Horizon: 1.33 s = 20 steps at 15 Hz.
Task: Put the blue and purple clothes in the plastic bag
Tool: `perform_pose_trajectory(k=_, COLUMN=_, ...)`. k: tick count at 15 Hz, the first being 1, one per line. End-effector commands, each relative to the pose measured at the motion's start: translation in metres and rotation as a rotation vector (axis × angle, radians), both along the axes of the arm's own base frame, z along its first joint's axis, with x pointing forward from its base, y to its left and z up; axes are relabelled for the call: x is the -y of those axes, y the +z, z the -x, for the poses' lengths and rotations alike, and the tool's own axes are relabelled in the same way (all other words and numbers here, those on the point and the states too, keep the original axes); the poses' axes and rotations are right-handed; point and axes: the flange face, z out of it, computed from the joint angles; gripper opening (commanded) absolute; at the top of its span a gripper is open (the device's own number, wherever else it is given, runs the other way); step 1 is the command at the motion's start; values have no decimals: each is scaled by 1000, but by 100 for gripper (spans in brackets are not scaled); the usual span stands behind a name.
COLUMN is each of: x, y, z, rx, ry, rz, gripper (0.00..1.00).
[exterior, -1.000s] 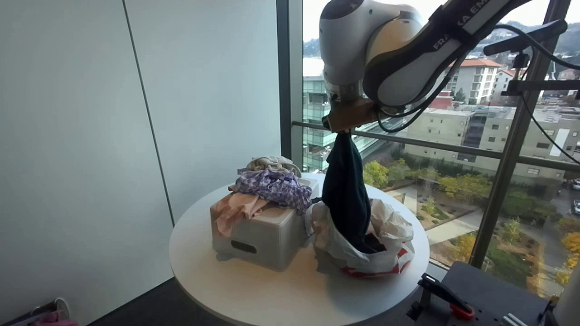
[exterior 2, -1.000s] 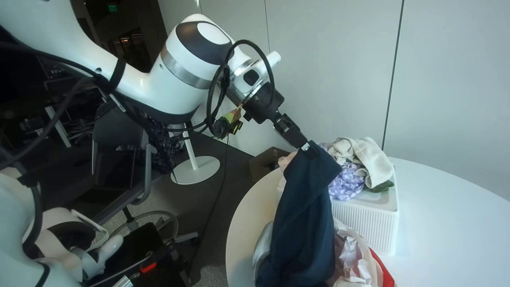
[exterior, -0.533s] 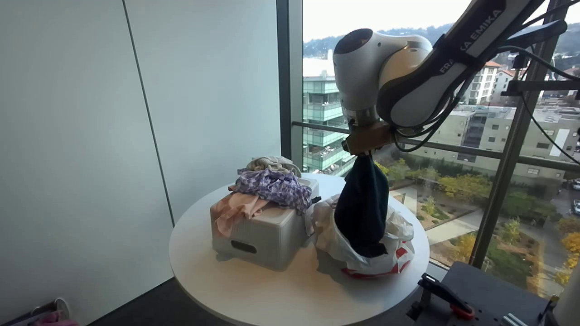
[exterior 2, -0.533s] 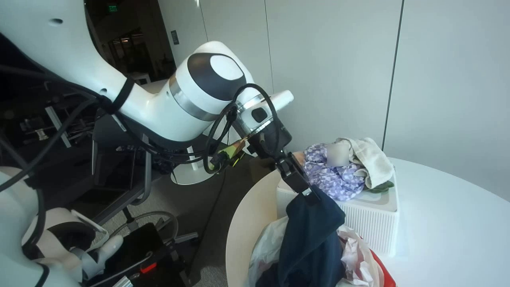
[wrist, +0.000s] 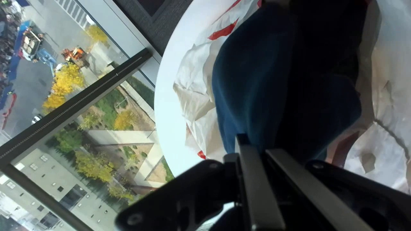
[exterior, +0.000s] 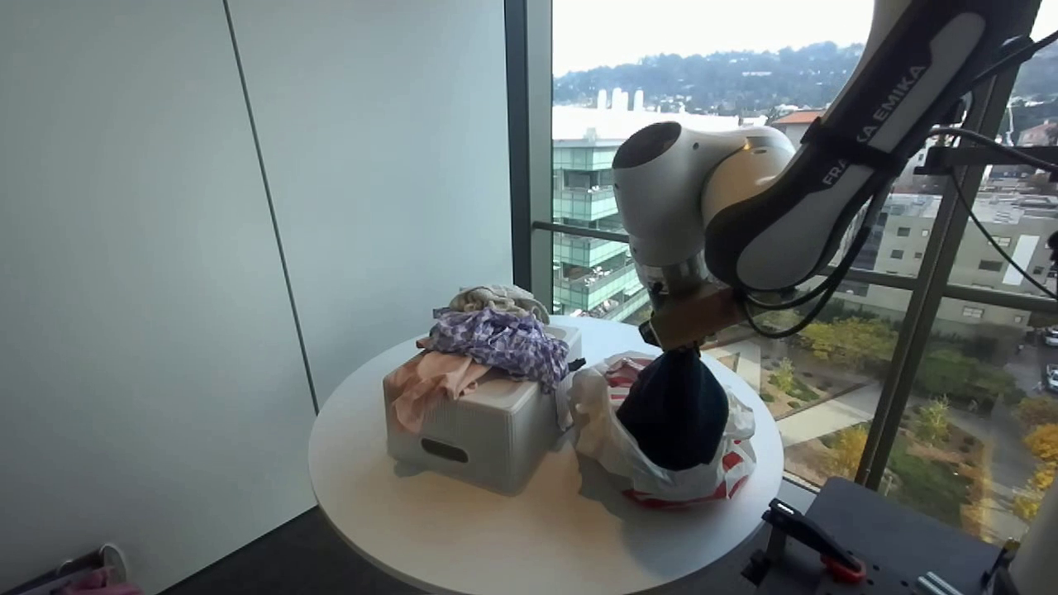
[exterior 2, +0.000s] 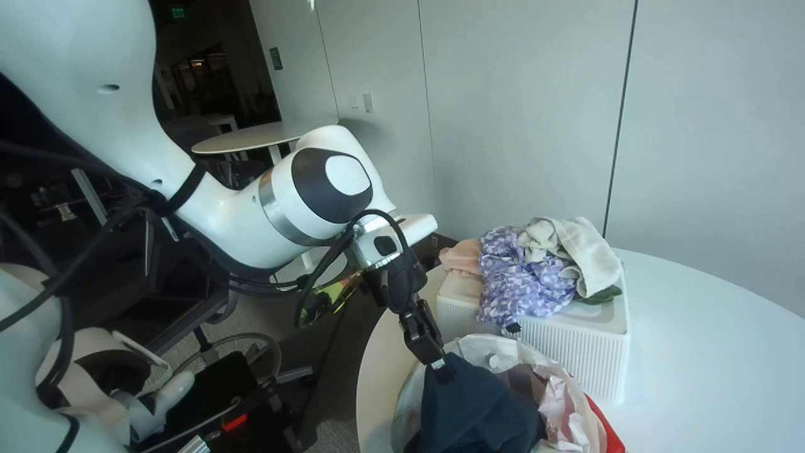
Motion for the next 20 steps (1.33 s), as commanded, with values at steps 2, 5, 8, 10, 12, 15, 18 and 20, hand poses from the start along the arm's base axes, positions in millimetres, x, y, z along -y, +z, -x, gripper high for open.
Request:
perform_pose_trajectory(k=2, x=-40, y=-45, z=-6, rx=-73, ry=78, rz=-56, gripper=5)
perform_pose_trajectory(k=5, x=-49, y=-73, z=-14, rx=-109, ry=119, rz=-51, gripper=5)
perform_pose_trajectory(k=8, x=-37, y=-100, z=-32, rx=-118, ry=139, rz=-13, gripper=4)
perform_pose_trajectory(k=10, x=-26, y=-116, z=-50, rx=-105, ry=156, rz=11, gripper=4)
perform_pose_trajectory(k=12, x=-15, y=-135, z=-68, rx=-105, ry=160, rz=20, gripper=4)
perform_pose_trajectory(k=15, x=5, y=-172, z=-81, rx=-123, ry=140, rz=15, gripper=4)
perform_pose_trajectory(k=18, x=31, y=-212, z=-75, rx=-156, ry=85, rz=2, gripper=4)
perform_pose_trajectory(k=20, x=40, y=-223, z=-73, rx=-163, ry=56, rz=-8, gripper=4)
